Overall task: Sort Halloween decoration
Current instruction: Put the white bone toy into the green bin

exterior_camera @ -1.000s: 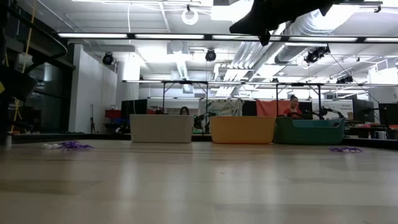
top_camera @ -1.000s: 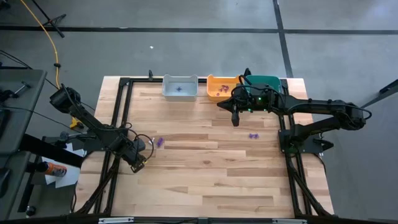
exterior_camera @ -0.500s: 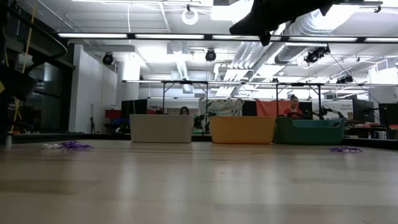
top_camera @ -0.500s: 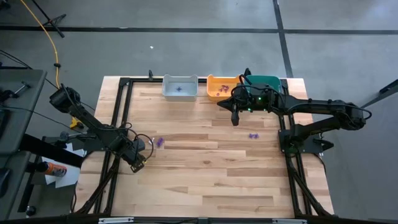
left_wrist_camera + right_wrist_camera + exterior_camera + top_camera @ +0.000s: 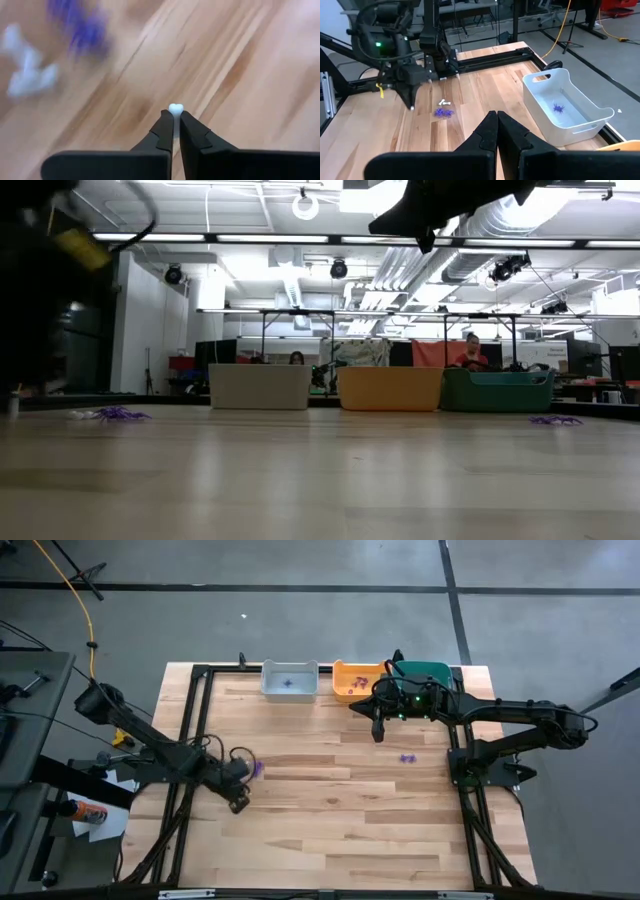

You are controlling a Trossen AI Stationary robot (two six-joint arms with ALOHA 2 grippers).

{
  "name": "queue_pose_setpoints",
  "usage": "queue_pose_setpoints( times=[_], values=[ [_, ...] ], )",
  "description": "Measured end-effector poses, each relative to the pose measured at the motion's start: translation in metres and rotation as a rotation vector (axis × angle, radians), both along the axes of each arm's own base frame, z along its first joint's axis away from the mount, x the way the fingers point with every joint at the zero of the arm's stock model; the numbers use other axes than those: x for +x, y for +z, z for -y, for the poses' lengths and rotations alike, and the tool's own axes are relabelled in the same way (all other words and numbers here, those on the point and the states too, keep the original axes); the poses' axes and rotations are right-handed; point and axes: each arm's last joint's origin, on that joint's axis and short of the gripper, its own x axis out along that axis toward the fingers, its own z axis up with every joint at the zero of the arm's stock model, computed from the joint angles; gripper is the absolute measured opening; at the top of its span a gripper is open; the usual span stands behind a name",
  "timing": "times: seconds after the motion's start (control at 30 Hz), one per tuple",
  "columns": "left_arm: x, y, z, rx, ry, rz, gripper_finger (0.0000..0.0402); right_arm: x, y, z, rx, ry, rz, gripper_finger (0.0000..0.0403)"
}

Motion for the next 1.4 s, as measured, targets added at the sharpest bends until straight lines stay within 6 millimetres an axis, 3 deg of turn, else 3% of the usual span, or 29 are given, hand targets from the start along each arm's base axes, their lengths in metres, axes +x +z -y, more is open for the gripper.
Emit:
queue_pose_setpoints(
  times=[0.23, 0.4, 0.53, 0.83, 1.03, 1.4],
  values=[
    [0.039, 0.023, -0.024, 0.021, 0.006, 0.356, 0.0, 0.0, 0.0, 0.0, 0.014, -0.005, 0.006, 0.0],
    [0.061, 0.047, -0.06, 0.172, 0.038, 0.622, 0.0, 0.001, 0.004, 0.0, 0.008, -0.004, 0.048, 0.0],
    [0.077, 0.08, -0.098, 0.335, 0.11, 0.715, 0.0, 0.002, 0.01, 0.0, 0.0, -0.003, 0.103, 0.0],
    [0.111, 0.161, -0.16, 0.709, -0.026, 0.836, 0.0, 0.004, 0.026, -0.001, -0.029, 0.05, 0.269, 0.0],
    [0.134, 0.182, -0.173, 0.756, -0.061, 0.883, 0.0, 0.004, 0.033, -0.001, -0.048, 0.05, 0.342, 0.0],
    [0.146, 0.182, -0.169, 0.716, -0.098, 0.94, 0.0, 0.004, 0.033, -0.001, -0.048, 0.05, 0.339, 0.0]
  ],
)
